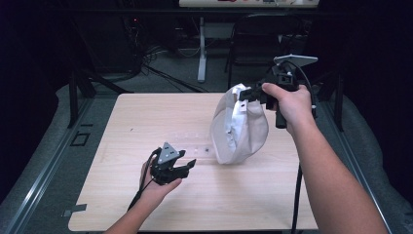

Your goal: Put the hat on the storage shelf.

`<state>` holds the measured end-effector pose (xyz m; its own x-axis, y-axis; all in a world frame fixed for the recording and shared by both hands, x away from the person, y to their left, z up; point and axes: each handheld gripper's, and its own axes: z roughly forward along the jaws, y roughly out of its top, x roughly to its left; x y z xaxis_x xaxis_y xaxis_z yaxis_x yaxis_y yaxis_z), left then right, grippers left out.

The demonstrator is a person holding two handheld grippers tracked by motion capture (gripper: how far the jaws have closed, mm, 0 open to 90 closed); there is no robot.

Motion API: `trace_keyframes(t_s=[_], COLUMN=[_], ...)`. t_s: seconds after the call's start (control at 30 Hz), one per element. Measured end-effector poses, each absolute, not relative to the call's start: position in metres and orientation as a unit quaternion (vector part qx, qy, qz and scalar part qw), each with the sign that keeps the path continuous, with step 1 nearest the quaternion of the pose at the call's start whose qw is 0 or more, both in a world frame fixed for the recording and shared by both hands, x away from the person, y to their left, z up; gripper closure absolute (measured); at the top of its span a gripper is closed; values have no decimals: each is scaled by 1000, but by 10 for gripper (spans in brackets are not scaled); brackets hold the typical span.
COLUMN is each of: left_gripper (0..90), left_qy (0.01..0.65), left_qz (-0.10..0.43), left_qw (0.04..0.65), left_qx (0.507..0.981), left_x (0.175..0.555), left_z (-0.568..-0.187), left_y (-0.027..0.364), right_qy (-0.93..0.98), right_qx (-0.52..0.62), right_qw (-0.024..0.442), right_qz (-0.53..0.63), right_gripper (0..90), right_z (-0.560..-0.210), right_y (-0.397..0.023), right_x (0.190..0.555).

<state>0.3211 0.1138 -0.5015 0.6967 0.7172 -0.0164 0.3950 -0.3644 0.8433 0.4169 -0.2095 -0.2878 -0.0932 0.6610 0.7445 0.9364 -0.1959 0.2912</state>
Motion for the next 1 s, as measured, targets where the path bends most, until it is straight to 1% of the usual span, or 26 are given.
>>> trace_keyframes(t_s=[0.03, 0.07, 0.23, 0.27, 0.33, 0.57, 0.7, 0.8, 0.83, 0.87, 0.9, 1.0], left_gripper=[473, 473, 470, 470, 470, 481, 480, 482, 498, 546, 629, 687], left_qy=[336, 336, 314, 314, 301, 285, 282, 286, 284, 284, 283, 280], left_qz=[182, 182, 174, 174, 179, 189, 202, 221, 226, 234, 241, 248], left_qw=[446, 446, 444, 444, 445, 442, 447, 439, 433, 426, 419, 418], left_qx=[809, 809, 821, 821, 824, 829, 824, 823, 825, 826, 828, 828], left_x=[322, 322, 322, 322, 321, 323, 326, 330, 331, 332, 333, 333], left_z=[-499, -499, -496, -496, -496, -496, -497, -499, -500, -500, -501, -500], left_y=[104, 104, 79, 79, 67, 52, 47, 45, 44, 44, 46, 51], right_qy=[-610, -610, -602, -602, -596, -594, -594, -593, -592, -592, -594, -594], right_qx=[-653, -653, -655, -655, -657, -656, -654, -655, -655, -654, -652, -652], right_qw=[164, 164, 161, 161, 160, 164, 170, 170, 171, 170, 169, 169], right_qz=[-417, -417, -426, -426, -433, -435, -437, -436, -437, -439, -440, -440], right_gripper=[824, 824, 824, 824, 824, 824, 824, 824, 824, 824, 824, 824], right_z=[-287, -287, -285, -285, -286, -289, -289, -289, -289, -289, -288, -288], right_y=[-210, -210, -207, -207, -203, -193, -188, -184, -183, -182, -180, -176], right_x=[418, 418, 424, 424, 428, 433, 436, 438, 439, 439, 439, 438])
